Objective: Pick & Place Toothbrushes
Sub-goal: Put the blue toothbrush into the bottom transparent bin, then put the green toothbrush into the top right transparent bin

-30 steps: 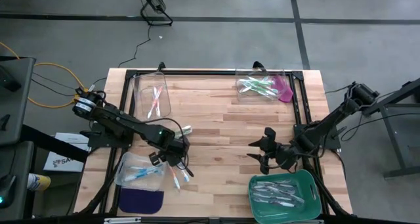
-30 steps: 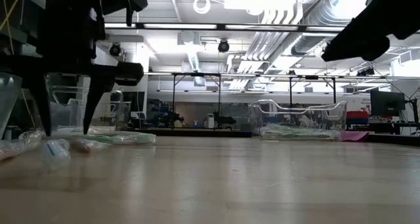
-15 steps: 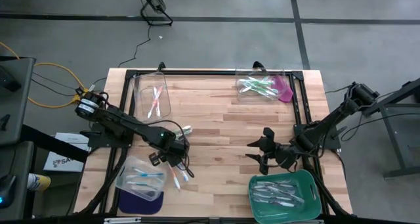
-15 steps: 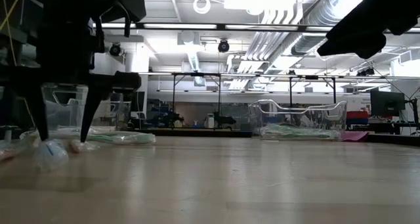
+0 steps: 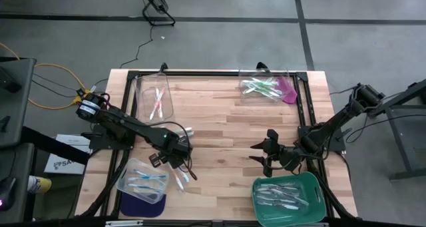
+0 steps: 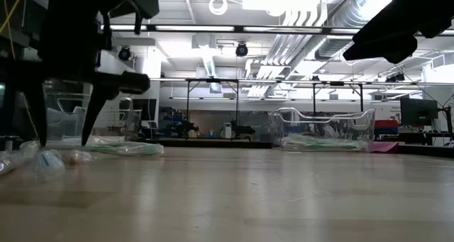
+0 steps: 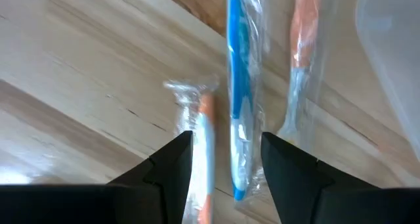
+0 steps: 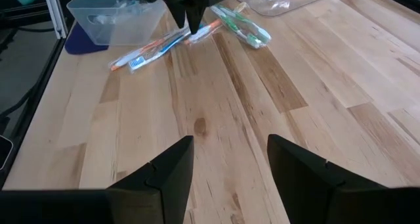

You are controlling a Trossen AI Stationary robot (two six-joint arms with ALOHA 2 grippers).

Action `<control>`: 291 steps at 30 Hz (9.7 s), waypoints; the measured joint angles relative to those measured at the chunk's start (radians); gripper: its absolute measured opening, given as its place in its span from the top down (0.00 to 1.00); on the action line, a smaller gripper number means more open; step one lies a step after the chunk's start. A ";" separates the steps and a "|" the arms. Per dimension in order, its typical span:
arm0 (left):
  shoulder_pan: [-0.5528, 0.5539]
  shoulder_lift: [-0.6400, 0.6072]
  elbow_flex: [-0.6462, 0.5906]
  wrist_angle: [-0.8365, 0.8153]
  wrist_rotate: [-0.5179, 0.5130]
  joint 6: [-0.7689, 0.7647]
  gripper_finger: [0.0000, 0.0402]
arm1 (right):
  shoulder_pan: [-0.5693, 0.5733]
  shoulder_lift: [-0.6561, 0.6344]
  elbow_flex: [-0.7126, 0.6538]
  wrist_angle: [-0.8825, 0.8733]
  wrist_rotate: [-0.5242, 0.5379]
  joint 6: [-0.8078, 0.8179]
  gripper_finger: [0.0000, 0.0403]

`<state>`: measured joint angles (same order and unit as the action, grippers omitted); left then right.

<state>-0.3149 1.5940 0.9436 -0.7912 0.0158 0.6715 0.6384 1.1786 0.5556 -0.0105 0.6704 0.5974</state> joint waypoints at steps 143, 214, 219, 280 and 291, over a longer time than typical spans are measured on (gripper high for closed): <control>-0.975 -0.141 0.092 -0.291 -0.262 -2.090 1.00 | 0.000 0.000 0.001 -0.008 -0.015 0.011 0.53; -0.332 -0.172 0.036 -0.389 -0.603 -1.196 0.67 | 0.000 0.000 0.001 -0.008 0.003 0.011 0.53; -0.292 -0.172 -0.048 -0.319 -0.558 -1.195 0.67 | 0.000 0.000 0.001 -0.008 0.003 0.011 0.53; -0.122 -0.172 -0.224 -0.104 -0.392 -1.054 0.67 | 0.000 0.000 0.001 -0.008 0.003 0.009 0.53; -0.123 -0.173 -0.300 -0.038 -0.380 -1.068 0.67 | 0.000 0.000 0.001 -0.008 0.003 0.009 0.53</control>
<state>-0.4377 1.4208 0.6434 -0.8288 -0.3643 -0.3969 0.6384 1.1790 0.5564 -0.0183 0.6739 0.6060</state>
